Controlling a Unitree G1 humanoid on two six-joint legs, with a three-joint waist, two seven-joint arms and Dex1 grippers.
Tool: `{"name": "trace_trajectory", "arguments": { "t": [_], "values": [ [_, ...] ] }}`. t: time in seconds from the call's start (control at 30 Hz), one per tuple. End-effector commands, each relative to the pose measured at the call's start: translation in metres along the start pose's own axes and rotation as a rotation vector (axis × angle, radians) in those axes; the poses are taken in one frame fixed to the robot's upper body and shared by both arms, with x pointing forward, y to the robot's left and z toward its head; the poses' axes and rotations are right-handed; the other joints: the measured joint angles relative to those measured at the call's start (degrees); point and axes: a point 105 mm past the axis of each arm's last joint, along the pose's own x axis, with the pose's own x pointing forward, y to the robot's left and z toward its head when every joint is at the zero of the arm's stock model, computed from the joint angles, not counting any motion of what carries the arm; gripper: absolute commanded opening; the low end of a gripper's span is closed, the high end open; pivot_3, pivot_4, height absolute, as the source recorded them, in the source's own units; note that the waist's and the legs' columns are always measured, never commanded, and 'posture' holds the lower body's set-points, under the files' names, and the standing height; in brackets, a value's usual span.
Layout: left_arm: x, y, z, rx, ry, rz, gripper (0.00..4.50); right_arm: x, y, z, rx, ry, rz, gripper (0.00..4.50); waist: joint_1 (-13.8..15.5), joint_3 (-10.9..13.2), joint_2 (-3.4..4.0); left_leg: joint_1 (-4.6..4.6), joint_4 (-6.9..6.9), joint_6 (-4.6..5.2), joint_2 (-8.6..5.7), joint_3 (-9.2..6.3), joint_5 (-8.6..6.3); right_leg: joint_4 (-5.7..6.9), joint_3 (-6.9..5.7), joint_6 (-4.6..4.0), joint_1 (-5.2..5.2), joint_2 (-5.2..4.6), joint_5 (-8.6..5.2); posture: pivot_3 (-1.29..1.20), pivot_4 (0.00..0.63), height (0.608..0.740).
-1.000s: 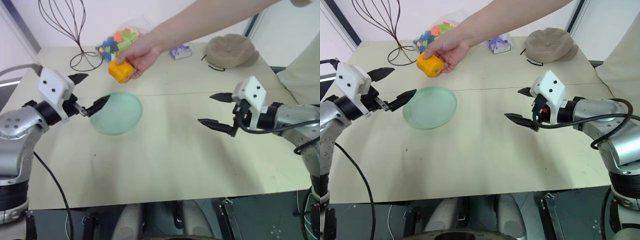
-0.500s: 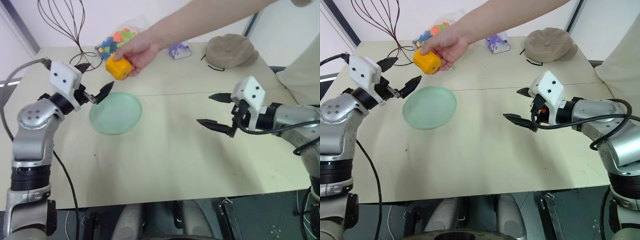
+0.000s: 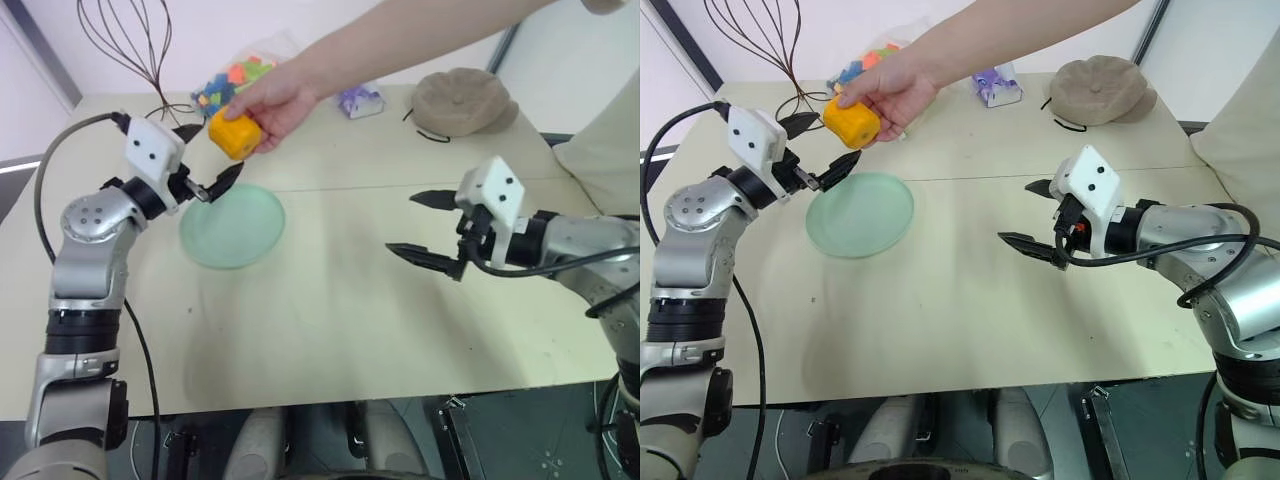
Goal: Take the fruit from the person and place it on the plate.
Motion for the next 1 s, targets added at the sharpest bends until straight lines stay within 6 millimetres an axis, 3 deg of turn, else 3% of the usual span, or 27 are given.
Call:
{"name": "trace_trajectory", "arguments": {
  "t": [0.03, 0.37, 0.67, 0.77, 0.8, 1.0],
  "values": [
    [0.004, 0.002, 0.013, 0.045, -0.048, -0.008, 4.5, -0.001, 0.008, 0.016, -0.011, -0.078, 0.012, 4.47, -0.08, 0.0, 0.0, 0.0, 0.0, 0.0, 0.0, 0.0, 0.0, 0.0, 0.0, 0.0, 0.0, 0.0, 0.0, 0.0, 0.15, 0.74],
    [0.012, 0.001, 0.012, 0.052, -0.058, -0.026, 4.5, 0.006, 0.018, 0.036, 0.047, -0.235, 0.02, 4.47, -0.05, -0.01, -0.02, 0.0, 0.0, 0.0, -0.01, -0.01, 0.0, 0.01, 0.0, 0.03, 0.0, -0.02, 0.03, 0.0, 0.15, 0.74],
    [0.017, 0.003, 0.011, 0.053, -0.066, -0.026, 4.5, 0.009, 0.021, 0.039, 0.045, -0.264, 0.005, 4.47, -0.06, -0.02, -0.02, 0.0, 0.01, 0.0, -0.02, -0.01, 0.0, 0.02, 0.0, 0.04, 0.01, 0.0, 0.04, 0.0, 0.15, 0.74],
    [0.018, 0.003, 0.011, 0.05, -0.068, -0.027, 3.65, 0.009, 0.02, 0.038, 0.042, -0.261, 0.001, 4.5, -0.07, -0.01, -0.02, 0.0, 0.01, 0.0, -0.02, -0.01, 0.0, 0.02, 0.0, 0.04, 0.0, 0.0, 0.04, 0.0, 0.15, 0.74],
    [0.018, 0.002, 0.011, 0.049, -0.068, -0.028, 3.18, 0.009, 0.021, 0.038, 0.042, -0.261, 0.0, 4.5, -0.07, -0.01, -0.02, 0.0, 0.01, 0.0, -0.01, -0.01, 0.0, 0.02, 0.0, 0.04, 0.0, 0.0, 0.04, 0.0, 0.15, 0.74],
    [0.017, 0.002, 0.01, 0.05, -0.063, -0.032, 3.18, 0.01, 0.02, 0.037, 0.039, -0.252, -0.004, 4.5, -0.08, -0.01, -0.02, 0.0, 0.01, 0.0, -0.01, -0.01, 0.0, 0.02, 0.0, 0.04, 0.0, 0.0, 0.04, 0.0, 0.15, 0.74]
  ]
}}
